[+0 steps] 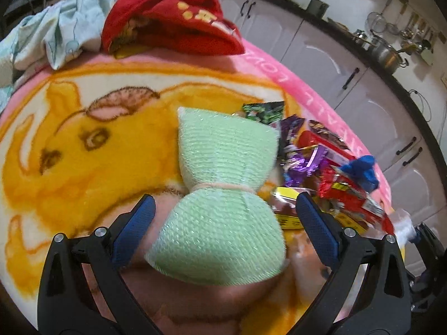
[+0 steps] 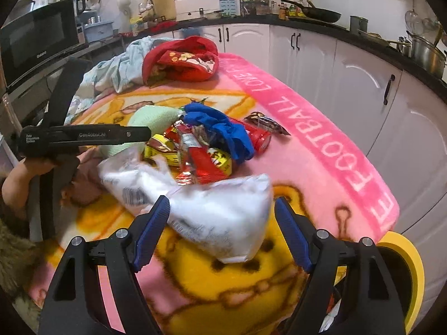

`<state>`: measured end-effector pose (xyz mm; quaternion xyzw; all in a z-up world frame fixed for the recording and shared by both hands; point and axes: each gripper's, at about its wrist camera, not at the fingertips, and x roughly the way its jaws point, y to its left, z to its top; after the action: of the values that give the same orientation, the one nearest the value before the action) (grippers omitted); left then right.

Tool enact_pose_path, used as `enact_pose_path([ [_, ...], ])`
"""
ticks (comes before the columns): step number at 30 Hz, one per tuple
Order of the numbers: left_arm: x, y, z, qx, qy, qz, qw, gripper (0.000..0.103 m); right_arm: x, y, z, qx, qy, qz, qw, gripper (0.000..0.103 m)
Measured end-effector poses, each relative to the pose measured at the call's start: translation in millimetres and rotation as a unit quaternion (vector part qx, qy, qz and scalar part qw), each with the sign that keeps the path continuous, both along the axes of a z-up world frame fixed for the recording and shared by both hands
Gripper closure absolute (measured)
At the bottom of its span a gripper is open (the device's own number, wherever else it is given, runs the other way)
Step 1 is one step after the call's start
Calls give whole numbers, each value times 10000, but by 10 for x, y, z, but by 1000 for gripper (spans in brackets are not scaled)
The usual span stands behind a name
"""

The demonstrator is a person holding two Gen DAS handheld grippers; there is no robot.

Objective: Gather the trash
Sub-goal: 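Grasp the green mesh net with the left tool while the right tool grasps the white plastic bag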

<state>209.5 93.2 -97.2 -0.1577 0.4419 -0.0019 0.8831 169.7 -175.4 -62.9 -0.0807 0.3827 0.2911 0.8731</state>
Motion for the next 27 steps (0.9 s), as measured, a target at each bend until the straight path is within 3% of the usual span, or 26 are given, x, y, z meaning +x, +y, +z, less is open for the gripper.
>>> enact_pose_path([
  [5,-3,3,-47,53,45,-31,10000,18,26,-13,-38,89,112,159,9998,28],
  [10,-37,45,-42,78,55,-24,10000,32,-50,24,-28,90,66,394,9992,43],
  [14,-93,72,-42,54,44,-66,10000,36,-125,30,1,123,25,554,9984,54],
  [27,-372,98,-20,53,-62,-106,9999,43,-478,71,88,121,-50,728,9973,71],
])
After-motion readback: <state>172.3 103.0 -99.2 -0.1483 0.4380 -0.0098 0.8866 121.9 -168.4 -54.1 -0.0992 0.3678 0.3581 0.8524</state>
